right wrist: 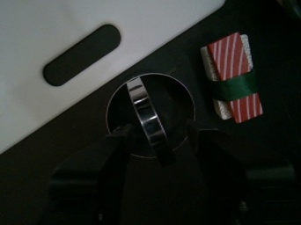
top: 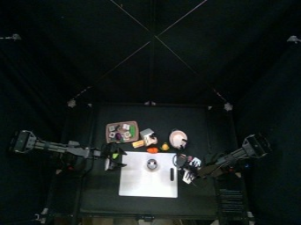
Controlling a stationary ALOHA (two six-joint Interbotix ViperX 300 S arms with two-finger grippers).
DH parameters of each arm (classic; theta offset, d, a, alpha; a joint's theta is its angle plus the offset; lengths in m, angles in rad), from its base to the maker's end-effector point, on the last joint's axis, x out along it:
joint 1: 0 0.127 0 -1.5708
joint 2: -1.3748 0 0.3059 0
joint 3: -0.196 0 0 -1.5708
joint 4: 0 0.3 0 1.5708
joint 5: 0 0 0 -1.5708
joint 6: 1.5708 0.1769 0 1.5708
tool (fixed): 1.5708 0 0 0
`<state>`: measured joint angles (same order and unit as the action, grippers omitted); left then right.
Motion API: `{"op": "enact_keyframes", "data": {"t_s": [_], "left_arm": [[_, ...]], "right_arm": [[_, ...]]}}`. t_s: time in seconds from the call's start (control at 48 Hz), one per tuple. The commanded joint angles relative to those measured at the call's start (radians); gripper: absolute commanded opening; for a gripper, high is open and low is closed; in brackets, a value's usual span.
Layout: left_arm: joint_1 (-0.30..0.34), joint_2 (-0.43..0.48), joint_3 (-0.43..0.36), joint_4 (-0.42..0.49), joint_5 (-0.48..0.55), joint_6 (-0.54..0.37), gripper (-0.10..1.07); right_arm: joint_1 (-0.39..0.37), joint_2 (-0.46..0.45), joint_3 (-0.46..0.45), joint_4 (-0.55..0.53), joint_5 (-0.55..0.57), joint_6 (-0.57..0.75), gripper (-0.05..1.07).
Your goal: Grab large cookie cutter
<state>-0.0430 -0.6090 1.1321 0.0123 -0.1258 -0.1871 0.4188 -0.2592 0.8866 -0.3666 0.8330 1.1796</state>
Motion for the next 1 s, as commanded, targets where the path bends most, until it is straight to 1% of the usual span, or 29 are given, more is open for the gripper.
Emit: {"op": "enact_keyframes", "data": {"t_s": [0.0, 0.104, 0.188, 0.354, 0.521, 0.604, 0.833, 0.917, 0.979], "left_arm": [[-0.002, -0.002, -0.008, 0.0, -0.018, 0.0, 0.99], [-0.002, -0.002, -0.006, 0.0, -0.02, -0.002, 0.99], [-0.003, -0.002, -0.003, 0.0, -0.023, -0.002, 0.99], [-0.003, -0.002, 0.006, 0.0, -0.02, -0.003, 0.99], [-0.002, -0.002, 0.005, 0.0, -0.023, -0.005, 0.99], [-0.003, -0.002, 0.005, -0.002, -0.023, -0.005, 0.99], [-0.002, -0.002, 0.006, -0.009, -0.023, -0.005, 0.99], [-0.002, -0.002, 0.009, -0.012, -0.023, -0.005, 0.99], [-0.003, -0.002, 0.011, -0.017, -0.023, -0.005, 0.99]], "right_arm": [[-0.002, 0.0, -0.023, -0.018, -0.008, 0.005, 0.77], [-0.002, 0.002, -0.025, -0.021, -0.002, 0.006, 0.66], [0.0, -0.009, -0.034, -0.02, 0.012, 0.006, 0.6], [0.006, -0.037, -0.069, -0.026, 0.06, 0.005, 0.53], [0.006, -0.064, -0.112, -0.028, 0.127, 0.003, 0.53], [0.008, -0.072, -0.124, -0.028, 0.141, 0.003, 0.53], [-0.002, -0.075, -0.14, -0.029, 0.147, 0.008, 0.53], [-0.008, -0.075, -0.164, -0.034, 0.149, 0.008, 0.53], [-0.026, -0.075, -0.19, -0.032, 0.149, 0.008, 0.53]]}}
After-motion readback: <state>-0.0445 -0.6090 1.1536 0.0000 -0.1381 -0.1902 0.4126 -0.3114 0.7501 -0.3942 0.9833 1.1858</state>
